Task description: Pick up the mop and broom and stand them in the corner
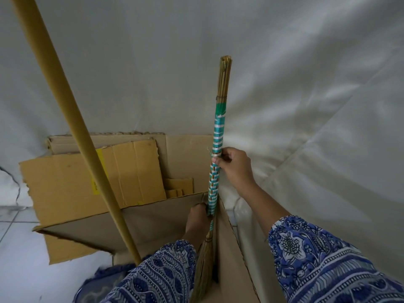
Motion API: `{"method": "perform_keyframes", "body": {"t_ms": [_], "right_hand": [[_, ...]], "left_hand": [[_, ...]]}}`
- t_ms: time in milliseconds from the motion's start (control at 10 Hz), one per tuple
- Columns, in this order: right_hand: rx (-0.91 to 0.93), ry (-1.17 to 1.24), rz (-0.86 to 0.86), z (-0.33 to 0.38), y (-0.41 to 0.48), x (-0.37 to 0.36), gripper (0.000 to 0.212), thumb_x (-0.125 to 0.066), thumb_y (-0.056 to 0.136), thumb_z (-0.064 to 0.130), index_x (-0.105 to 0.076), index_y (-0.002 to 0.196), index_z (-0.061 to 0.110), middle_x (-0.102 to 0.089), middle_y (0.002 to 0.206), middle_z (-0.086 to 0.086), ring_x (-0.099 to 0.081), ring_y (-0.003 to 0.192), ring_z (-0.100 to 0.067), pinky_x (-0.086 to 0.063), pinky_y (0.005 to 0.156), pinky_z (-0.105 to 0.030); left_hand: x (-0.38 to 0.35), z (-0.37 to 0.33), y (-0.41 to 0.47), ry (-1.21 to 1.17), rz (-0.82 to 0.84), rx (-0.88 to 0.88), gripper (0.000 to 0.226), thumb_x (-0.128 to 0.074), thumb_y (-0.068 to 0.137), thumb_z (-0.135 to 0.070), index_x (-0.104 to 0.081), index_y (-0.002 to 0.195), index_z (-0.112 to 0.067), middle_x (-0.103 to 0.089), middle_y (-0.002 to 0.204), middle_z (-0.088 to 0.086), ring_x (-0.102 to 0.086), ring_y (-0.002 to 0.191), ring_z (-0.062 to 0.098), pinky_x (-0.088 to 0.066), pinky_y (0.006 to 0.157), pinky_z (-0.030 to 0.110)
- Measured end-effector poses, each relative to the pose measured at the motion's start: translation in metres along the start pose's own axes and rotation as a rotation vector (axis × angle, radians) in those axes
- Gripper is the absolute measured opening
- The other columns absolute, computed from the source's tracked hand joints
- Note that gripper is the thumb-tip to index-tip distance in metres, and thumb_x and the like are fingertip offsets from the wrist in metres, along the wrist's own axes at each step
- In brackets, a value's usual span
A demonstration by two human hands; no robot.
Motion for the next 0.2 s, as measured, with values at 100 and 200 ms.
{"method": "perform_keyframes", "body": {"t_ms": [100, 200], "right_hand": [[-0.015, -0.030, -0.036, 0.008, -0.014, 0.004, 0.035, -0.065, 0.082, 0.015, -0.061, 0.115, 0.003, -0.068, 0.116, -0.012, -0.062, 0.098, -0.016, -0.048, 0.075, -0.010], [-0.069, -0.023, -0.143, 0.015, -0.027, 0.017, 0.048, -0.064, 0.084, 0.020, -0.050, 0.127, 0.005, -0.058, 0.130, -0.010, -0.056, 0.114, -0.019, -0.042, 0.081, -0.010]], "left_hand": [[0.021, -0.011, -0.020, 0.023, -0.024, -0.055, 0.027, -0.055, 0.087, -0.015, -0.057, 0.112, -0.005, -0.064, 0.117, 0.014, -0.059, 0.105, 0.028, -0.052, 0.088, 0.038], [0.045, -0.024, -0.039, 0.033, -0.087, -0.164, 0.029, -0.050, 0.091, -0.019, -0.053, 0.118, -0.011, -0.060, 0.122, 0.010, -0.056, 0.109, 0.026, -0.049, 0.089, 0.037]]}}
Point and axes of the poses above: each hand's wrist, its own y-axis towards the middle knuckle, its own x-axis out of the back of the hand, z = x × y, the point moved 8 cm from there along y, towards the middle knuckle
